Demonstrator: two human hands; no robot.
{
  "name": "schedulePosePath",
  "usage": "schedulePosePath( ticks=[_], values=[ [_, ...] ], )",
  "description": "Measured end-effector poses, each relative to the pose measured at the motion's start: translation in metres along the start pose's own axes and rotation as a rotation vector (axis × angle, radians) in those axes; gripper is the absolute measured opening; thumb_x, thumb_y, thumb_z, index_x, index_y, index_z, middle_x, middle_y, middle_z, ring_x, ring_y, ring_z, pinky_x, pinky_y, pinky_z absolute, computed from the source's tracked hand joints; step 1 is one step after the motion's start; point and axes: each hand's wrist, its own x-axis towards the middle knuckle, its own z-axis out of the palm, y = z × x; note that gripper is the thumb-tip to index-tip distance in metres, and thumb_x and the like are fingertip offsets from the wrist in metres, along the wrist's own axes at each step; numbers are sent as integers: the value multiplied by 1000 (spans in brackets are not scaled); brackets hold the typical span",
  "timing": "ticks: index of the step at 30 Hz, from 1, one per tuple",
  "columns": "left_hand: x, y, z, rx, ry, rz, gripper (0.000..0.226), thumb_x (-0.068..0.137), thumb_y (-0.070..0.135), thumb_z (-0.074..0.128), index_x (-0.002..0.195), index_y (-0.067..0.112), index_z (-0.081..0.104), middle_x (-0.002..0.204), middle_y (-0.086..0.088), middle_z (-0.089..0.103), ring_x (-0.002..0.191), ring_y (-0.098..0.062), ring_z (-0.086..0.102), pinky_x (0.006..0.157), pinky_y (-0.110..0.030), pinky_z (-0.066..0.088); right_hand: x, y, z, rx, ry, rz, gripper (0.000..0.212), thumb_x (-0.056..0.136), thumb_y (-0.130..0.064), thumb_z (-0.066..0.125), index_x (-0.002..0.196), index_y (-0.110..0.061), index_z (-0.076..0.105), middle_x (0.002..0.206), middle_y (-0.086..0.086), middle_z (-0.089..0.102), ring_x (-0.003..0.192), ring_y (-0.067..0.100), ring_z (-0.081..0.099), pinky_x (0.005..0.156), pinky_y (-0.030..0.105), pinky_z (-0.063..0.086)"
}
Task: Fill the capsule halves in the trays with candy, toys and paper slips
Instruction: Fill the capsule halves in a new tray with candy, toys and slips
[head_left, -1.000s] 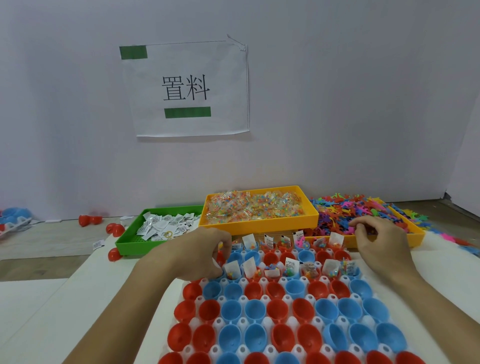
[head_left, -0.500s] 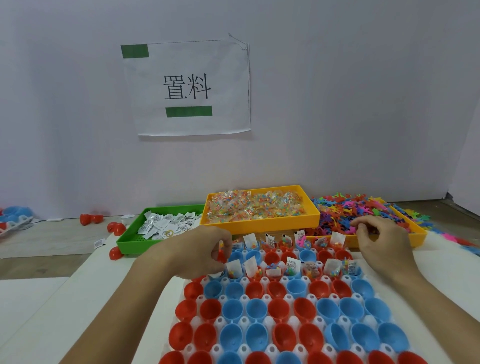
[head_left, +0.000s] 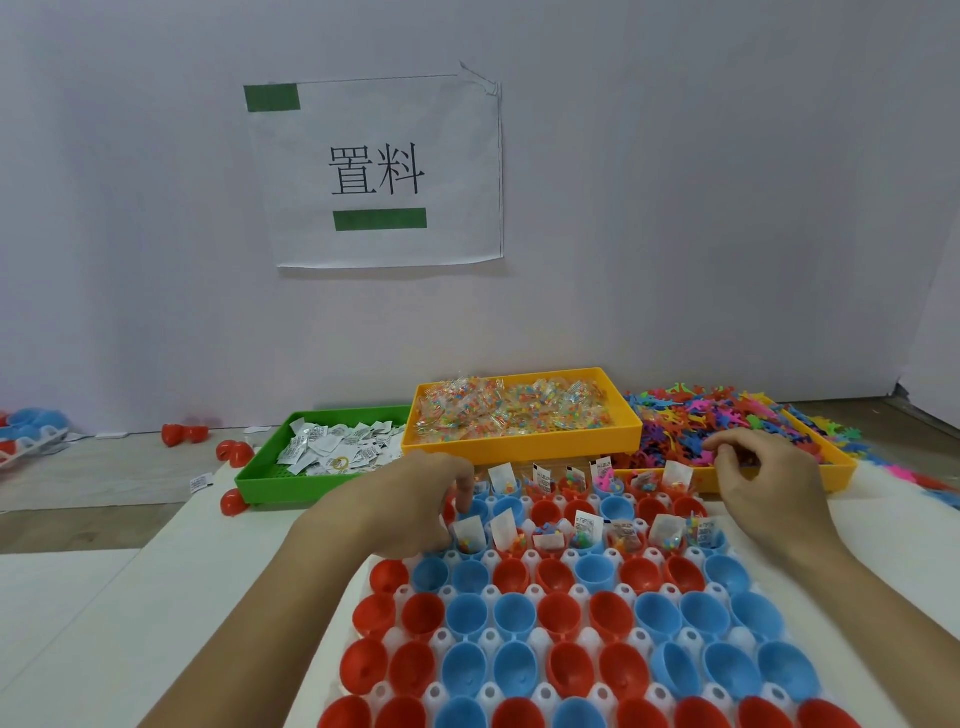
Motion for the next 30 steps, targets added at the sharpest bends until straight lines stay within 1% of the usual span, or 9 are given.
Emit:
schedulePosePath(
  ticks=[3,8,13,15,19,21,24,27,30],
  values=[
    [-1,-2,-2,-12,-8,-3,28,86,20,74,101,31,54,77,14,44,64,-6,44,55,-18,34,0,0,0,-2,-2,4,16,93,0,59,98,-5,74,94,12,72,87,26,62,77,40,53],
    [-2,-7,-4,-2,-18,9,27,86,25,75,104,34,57,80,14,48,67,-5,46,58,-17,36,0,-1,0,-7,-8,15,16,94,0,59,99,-4,74,95,13,72,88,26,62,78,39,52],
    [-4,-12,-10,-27,-36,23,20,91,27,68,104,37,57,85,12,55,71,-5,51,60,-16,41,0,-2,-1,-8,-10,15,16,93,0,59,98,-4,74,94,13,72,86,25,62,76,38,51],
    [-5,-13,-13,-37,-37,31,20,92,24,66,105,36,58,85,12,56,69,-4,52,58,-13,40,0,-3,-1,-9,-9,14,16,93,0,59,98,-4,74,94,13,72,85,26,62,75,38,51],
    [-4,-12,-12,-26,-24,45,22,92,18,67,101,36,57,78,13,54,63,-3,50,53,-10,39,0,-4,-1,-9,-5,14,16,94,0,59,98,-4,74,94,13,72,86,26,62,78,42,53],
    [-2,-11,-10,-19,-17,50,22,91,18,68,102,35,58,77,14,55,62,-2,52,52,-10,39,0,-4,-1,-9,-8,13,16,94,0,59,98,-4,74,94,13,72,85,25,61,77,41,53],
    [-1,-11,-7,-16,-11,50,23,91,19,69,106,34,59,80,13,58,65,-3,54,55,-12,41,0,-3,-1,-12,-5,10,16,93,0,59,98,-4,74,94,13,72,82,25,61,75,39,52],
    [0,-11,-6,1,-12,50,24,91,21,69,108,34,59,81,13,58,68,-4,55,56,-12,42,0,-3,-1,-9,-4,3,16,93,1,59,97,-5,74,93,12,72,85,25,62,76,40,53],
    [-1,-13,-9,-7,-17,58,23,89,26,71,105,37,58,80,14,58,66,-3,54,54,-11,41,0,-4,-1,-7,11,-7,17,91,3,60,96,-4,74,94,13,72,89,25,61,78,38,51]
  ],
)
